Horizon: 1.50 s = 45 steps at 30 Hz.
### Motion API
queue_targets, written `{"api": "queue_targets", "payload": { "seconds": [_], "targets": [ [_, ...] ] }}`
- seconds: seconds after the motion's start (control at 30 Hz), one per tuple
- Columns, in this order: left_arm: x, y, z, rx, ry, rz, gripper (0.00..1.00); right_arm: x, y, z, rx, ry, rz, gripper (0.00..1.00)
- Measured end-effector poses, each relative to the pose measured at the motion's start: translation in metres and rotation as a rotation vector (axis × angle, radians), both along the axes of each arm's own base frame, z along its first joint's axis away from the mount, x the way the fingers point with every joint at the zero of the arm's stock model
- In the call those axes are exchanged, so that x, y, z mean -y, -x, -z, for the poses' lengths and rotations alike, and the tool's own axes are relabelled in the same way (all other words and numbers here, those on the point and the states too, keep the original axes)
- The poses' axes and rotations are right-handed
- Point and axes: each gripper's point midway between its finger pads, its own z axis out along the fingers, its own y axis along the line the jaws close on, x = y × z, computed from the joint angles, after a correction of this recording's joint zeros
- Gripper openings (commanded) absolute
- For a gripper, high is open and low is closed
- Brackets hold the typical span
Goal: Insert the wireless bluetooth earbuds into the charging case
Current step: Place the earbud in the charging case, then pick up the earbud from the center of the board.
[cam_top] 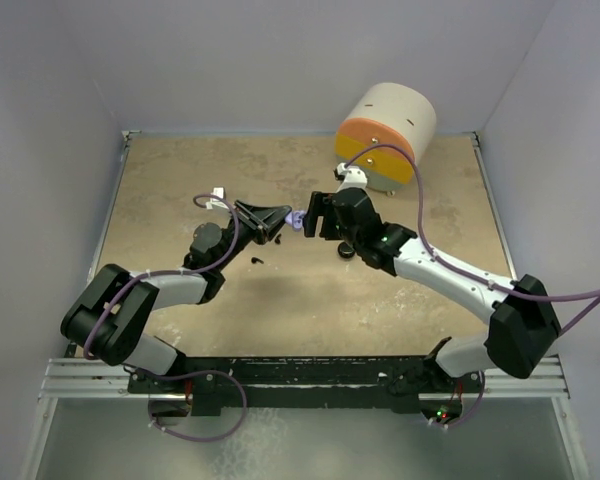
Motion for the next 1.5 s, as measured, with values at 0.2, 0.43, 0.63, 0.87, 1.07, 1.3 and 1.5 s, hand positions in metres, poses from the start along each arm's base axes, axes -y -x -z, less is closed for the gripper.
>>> {"api": "queue_targets", "payload": {
  "seconds": [0.2, 0.43, 0.63, 0.87, 1.07, 1.3, 1.5],
  "targets": [
    [0.000, 0.002, 0.001, 0.003, -0.006, 0.006, 0.00, 0.000, -0.004, 0.009, -0.020, 0.027, 0.011, 0.78],
    [-0.001, 0.005, -0.002, 0.009, -0.008, 0.009, 0.00, -0.002, -0.005, 0.006, -0.018, 0.027, 0.012, 0.78],
    [-0.001, 0.006, -0.003, 0.012, -0.010, 0.010, 0.00, -0.002, -0.005, 0.005, -0.019, 0.028, 0.012, 0.78],
    [0.000, 0.006, -0.003, 0.013, -0.011, 0.013, 0.00, -0.002, -0.008, -0.002, -0.002, 0.036, 0.008, 0.78],
    [-0.001, 0.006, -0.003, 0.013, -0.010, 0.012, 0.00, -0.001, -0.014, -0.008, 0.019, 0.053, 0.018, 0.81],
    [-0.010, 0.007, -0.021, 0.047, 0.018, -0.006, 0.00, 0.001, -0.019, -0.003, 0.011, 0.050, 0.029, 0.78],
    [-0.036, 0.010, -0.061, 0.134, 0.069, -0.068, 0.00, -0.014, -0.033, 0.020, -0.017, 0.051, -0.017, 0.70]
  ]
}}
